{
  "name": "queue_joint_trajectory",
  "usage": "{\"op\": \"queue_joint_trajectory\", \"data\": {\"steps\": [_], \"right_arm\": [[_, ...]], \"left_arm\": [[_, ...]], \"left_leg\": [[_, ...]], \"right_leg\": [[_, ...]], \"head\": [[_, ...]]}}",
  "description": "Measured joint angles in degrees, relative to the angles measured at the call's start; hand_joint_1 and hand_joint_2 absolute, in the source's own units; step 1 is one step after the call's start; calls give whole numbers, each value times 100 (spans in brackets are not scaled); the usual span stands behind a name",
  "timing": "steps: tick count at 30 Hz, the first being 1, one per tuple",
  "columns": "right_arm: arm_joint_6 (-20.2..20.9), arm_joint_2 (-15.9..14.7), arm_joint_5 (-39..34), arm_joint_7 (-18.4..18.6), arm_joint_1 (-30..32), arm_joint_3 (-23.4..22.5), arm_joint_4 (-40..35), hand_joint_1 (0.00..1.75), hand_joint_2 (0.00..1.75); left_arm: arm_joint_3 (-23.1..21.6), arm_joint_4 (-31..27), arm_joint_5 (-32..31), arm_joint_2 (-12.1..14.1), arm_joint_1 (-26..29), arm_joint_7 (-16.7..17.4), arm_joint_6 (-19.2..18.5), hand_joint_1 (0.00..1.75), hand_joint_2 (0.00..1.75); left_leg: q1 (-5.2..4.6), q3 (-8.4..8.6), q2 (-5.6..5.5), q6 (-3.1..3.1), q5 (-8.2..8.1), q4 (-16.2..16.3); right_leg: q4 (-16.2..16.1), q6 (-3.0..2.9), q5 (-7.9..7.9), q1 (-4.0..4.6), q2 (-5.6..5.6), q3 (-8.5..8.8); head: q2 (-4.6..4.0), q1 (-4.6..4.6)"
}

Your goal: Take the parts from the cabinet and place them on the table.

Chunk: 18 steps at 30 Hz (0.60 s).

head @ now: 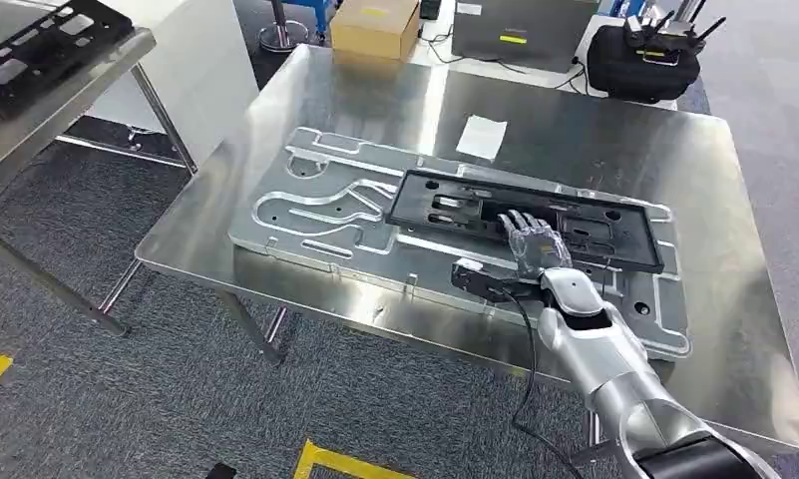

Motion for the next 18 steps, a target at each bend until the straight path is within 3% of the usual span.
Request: {"op": "queue_joint_trajectory", "data": {"steps": [3, 4, 5, 6, 8, 9, 10, 11, 13, 14, 15, 18], "right_arm": [[-7, 2, 2, -59, 36, -15, -33, 0, 0], [-9, 4, 7, -63, 41, -15, -64, 0, 0], [-11, 9, 18, -74, 36, -15, -81, 0, 0], [-15, 29, 17, -70, 37, -15, -103, 0, 0], [-15, 48, 22, -68, 63, -15, -109, 0, 0], [-20, 50, 24, -68, 81, -15, -109, 0, 0], [-28, 50, 30, -68, 90, -15, -109, 0, 0], [-37, 50, 37, -68, 91, -15, -111, 0, 0], [-52, 50, 42, -68, 91, -15, -144, 0, 0], [-63, 50, 48, -70, 90, -15, -168, 0, 0], [-70, 50, 52, -72, 99, -15, -194, 0, 0], [-96, 68, 90, -102, 113, -15, -273, 0, 0]], "left_arm": [[48, 0, 76, 0, 6, 0, -79, 0, 0], [66, 0, 76, 7, 6, 0, -85, 0, 0], [77, 0, 76, 11, 12, -2, -87, 0, 0], [79, 0, 72, 11, 14, -2, -100, 0, 0], [83, 0, 76, 18, 8, -2, -100, 0, 0], [87, 0, 74, 20, 11, 0, -100, 0, 0], [87, 0, 74, 24, 16, 0, -100, 0, 0], [90, 0, 74, 28, 18, 0, -100, 0, 0], [90, 0, 74, 37, 10, -2, -100, 0, 0], [90, 0, 74, 43, -1, -2, -100, 0, 0], [90, 0, 72, 42, -10, -4, -103, 0, 0], [90, 0, 72, 48, 2, -2, -103, 0, 0]], "left_leg": [[26, -15, -3, -89, 51, -41], [-9, -25, -16, -130, 29, -26], [11, -78, 0, -157, -122, 80], [21, -168, 0, -173, -383, 372], [30, -477, 2, -207, -896, 1271], [30, -570, 3, -221, -1033, 1595], [30, -552, 3, -232, -1036, 1675], [33, -396, 3, -232, -920, 1483], [41, 234, 4, -216, -533, 496], [43, 512, 2, -196, -520, 3], [-7, 483, -5, -160, -503, -9], [-32, 418, -11, -34, -392, 4]], "right_leg": [[15, -40, 30, 18, 8, -36], [-80, -101, 84, -55, -10, -25], [-106, -129, 120, -50, -34, -19], [-109, -172, 148, -53, -37, -45], [-96, -180, 189, -36, -42, -117], [-84, -177, 216, -34, -51, -157], [-66, -171, 241, -33, -52, -201], [-45, -161, 268, -35, -52, -251], [15, -125, 311, -40, -47, -341], [53, -94, 332, -41, -47, -374], [60, -52, 362, -8, -39, -392], [10, 55, 494, -31, -39, -404]], "head": [[0, 4], [0, -2], [0, 2], [0, -44], [0, -57], [0, -57], [0, -57], [0, -59], [0, -57], [0, -63], [0, -59], [0, -33]]}}
